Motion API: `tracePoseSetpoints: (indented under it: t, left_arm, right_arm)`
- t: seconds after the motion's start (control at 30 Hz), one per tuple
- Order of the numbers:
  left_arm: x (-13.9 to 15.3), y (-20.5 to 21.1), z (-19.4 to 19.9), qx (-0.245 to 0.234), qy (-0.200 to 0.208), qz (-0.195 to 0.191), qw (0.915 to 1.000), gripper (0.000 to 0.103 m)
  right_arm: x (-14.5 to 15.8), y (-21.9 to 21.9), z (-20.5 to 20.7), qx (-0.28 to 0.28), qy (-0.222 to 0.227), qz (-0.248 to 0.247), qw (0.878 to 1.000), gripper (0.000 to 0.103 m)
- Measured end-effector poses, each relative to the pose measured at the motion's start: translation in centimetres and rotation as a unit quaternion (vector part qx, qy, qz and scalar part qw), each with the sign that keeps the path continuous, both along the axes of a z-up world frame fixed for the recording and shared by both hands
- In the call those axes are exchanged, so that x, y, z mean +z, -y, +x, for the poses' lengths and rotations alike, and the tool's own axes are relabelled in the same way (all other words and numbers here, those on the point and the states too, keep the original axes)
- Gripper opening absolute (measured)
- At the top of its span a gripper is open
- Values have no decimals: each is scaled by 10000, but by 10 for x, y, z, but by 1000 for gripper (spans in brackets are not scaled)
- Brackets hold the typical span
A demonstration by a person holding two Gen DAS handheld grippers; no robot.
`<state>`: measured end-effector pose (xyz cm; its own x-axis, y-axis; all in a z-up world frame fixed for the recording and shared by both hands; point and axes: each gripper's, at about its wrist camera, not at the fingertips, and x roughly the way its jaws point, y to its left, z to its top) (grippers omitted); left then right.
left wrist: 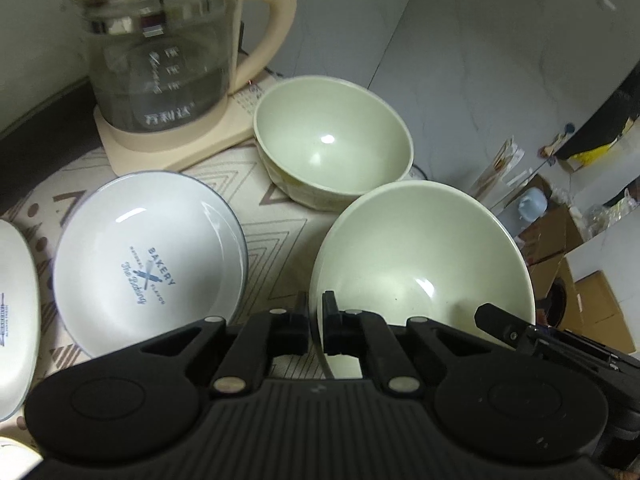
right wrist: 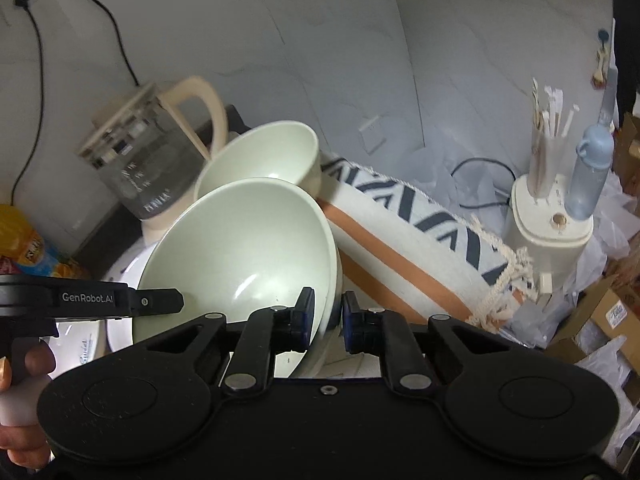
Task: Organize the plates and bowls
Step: 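Close both grippers on the rim of the large pale green bowl, then carry the large green bowl with both grippers and lower it into the red bowl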
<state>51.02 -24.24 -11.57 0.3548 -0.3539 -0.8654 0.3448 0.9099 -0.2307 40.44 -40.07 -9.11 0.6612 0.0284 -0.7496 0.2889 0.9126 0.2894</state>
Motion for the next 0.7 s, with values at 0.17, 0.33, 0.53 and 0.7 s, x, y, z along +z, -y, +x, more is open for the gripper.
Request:
tracePoseSetpoints:
  t: [0.17,0.33,0.53,0.7]
  left_arm:
    - [20,-13,-8,47,45,-182,9998,4]
    - [40,-27,-18,140,149,-282,9994,4]
    - [49,-46,-30,201,143,-304,9992,5]
    - [58,-63,-41,340,168,-343,9987,5]
  right_arm:
    - [21,-8,-3,153,86,-105,9998,15]
    - [37,-16,-11,295,228,-35,9993,15]
    - [48,-28,-21,609,312,-58,9976,17]
    - [52,-41,-29,817,373,-22,9960,17]
